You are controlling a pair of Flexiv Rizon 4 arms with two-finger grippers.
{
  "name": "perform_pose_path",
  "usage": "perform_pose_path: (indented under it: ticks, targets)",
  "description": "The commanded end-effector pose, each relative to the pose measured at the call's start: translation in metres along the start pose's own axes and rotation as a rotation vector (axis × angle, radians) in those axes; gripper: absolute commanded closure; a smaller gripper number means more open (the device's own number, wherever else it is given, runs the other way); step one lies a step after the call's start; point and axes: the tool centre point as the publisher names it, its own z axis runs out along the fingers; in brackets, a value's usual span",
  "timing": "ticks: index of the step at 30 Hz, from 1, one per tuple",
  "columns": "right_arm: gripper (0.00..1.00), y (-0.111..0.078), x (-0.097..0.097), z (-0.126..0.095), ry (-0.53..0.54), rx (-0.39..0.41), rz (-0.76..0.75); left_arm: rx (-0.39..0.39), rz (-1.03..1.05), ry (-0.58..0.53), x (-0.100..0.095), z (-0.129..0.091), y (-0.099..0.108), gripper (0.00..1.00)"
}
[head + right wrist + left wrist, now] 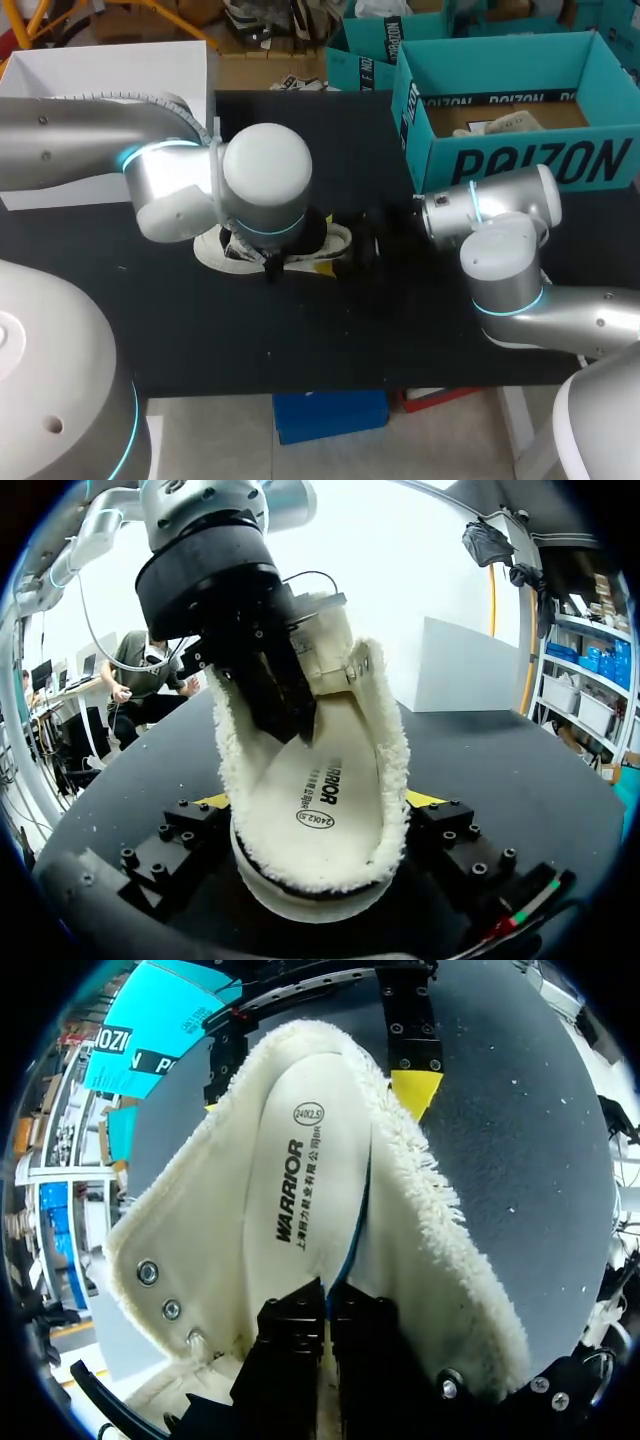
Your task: Take the shoe out of the shoebox, open the shoe tongue, remove and reinsert the insole, then place the shoe into the shoebox
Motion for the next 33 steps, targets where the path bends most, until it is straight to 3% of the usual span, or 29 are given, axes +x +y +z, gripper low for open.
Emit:
perform_pose_path:
  ticks: [1, 9, 22, 33]
  targets:
    - [1.00, -0.007, -0.001, 0.002, 0.001, 0.001, 0.002, 0.051, 0.046, 0.079, -0.004, 0.080, 0.009, 1.00]
    - [1.00, -0.007, -0.001, 0.002, 0.001, 0.001, 0.002, 0.131, 0.120, 0.202, 0.005, 0.043, -0.004, 1.00]
    - [1.00, -0.007, -0.001, 0.002, 0.001, 0.001, 0.002, 0.288, 0.135, 0.336, -0.001, -0.010, -0.023, 1.00]
    - [1.00, -0.007, -0.001, 0.002, 0.001, 0.001, 0.002, 0.304, 0.138, 0.334, -0.001, -0.040, -0.029, 1.00]
